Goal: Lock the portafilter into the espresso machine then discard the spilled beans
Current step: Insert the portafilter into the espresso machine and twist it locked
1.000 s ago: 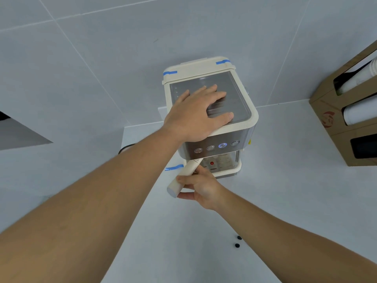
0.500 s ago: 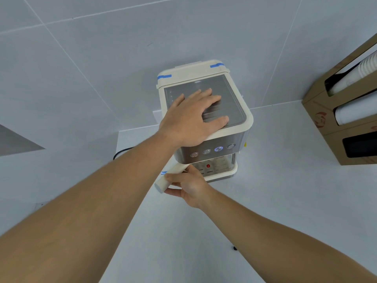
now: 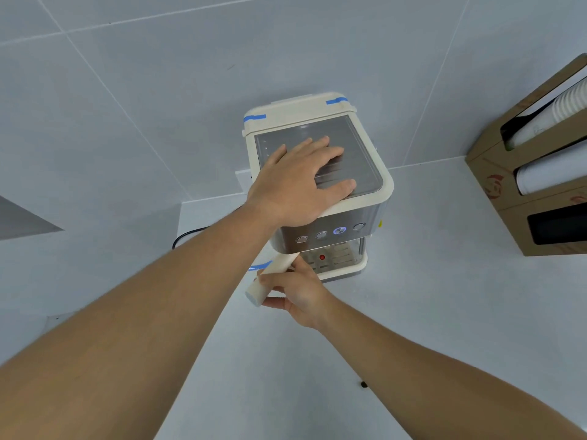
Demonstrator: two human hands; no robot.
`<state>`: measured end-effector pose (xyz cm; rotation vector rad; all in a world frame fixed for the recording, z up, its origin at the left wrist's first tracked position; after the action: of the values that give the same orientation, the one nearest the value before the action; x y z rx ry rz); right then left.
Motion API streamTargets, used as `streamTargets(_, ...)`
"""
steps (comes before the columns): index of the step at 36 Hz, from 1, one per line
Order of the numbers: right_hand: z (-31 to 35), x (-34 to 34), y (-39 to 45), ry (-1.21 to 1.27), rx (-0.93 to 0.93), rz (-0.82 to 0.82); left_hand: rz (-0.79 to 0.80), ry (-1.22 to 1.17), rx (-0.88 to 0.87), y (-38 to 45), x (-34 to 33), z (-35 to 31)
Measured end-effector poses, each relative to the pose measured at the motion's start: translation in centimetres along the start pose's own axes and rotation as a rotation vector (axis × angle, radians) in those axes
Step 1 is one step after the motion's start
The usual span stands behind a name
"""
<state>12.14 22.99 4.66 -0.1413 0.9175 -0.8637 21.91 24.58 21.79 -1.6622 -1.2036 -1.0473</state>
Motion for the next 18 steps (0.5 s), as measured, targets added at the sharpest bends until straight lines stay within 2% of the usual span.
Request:
streamTargets(5,-0.4,1.4,-1.2,-0.015,-0.013,0.05,0.0,0.008,0.0,0.0,0.0,0.0)
streamTargets(11,-0.2,2.9,-3.0,-0.018,-0.066,0.02,0.007,0.014,0.005,-0.1,0.1,-0.1)
streamTargets(18,0.0,3.3,-3.4,-0.12,-0.01,-0.177,0.019,0.017,0.007,-0.2,0.0,-0.2)
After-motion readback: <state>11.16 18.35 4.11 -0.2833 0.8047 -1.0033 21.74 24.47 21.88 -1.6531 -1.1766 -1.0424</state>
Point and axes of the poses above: each hand's wrist, its own y-axis towards the middle knuckle, its own x-axis out of the back of the hand, z = x × y, the point moved 7 cm from there along y, towards the middle knuckle, and after that the axes turned 11 degrees about z, right-handed, at the moved point
